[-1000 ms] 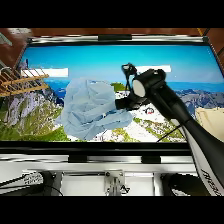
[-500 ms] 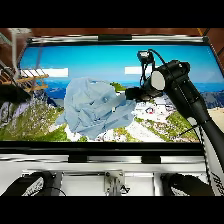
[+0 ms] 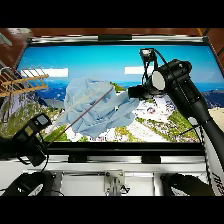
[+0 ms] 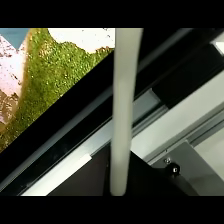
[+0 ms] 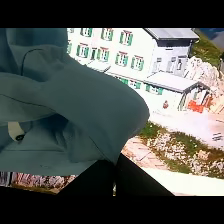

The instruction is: Fold the shirts.

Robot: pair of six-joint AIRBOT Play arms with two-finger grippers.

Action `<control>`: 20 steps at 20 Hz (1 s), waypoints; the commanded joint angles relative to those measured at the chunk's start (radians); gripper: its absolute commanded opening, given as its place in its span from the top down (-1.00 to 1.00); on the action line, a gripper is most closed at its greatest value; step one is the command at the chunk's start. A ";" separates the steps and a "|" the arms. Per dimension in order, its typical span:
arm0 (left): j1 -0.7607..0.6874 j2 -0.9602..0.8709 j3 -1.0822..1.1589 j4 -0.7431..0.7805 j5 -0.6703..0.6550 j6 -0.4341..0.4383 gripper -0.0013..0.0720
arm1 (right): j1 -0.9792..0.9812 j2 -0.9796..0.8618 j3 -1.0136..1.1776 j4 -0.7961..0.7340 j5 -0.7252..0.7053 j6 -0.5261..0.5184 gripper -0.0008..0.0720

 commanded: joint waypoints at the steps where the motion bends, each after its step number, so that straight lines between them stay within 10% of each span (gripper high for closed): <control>1: -0.121 0.023 -0.050 0.055 -0.028 0.014 0.84 | 0.000 0.000 0.000 -0.043 -0.024 -0.005 0.82; 20: -0.189 -0.323 -0.029 0.061 0.612 0.027 0.84 | 0.088 0.011 0.187 0.180 0.009 -0.084 0.82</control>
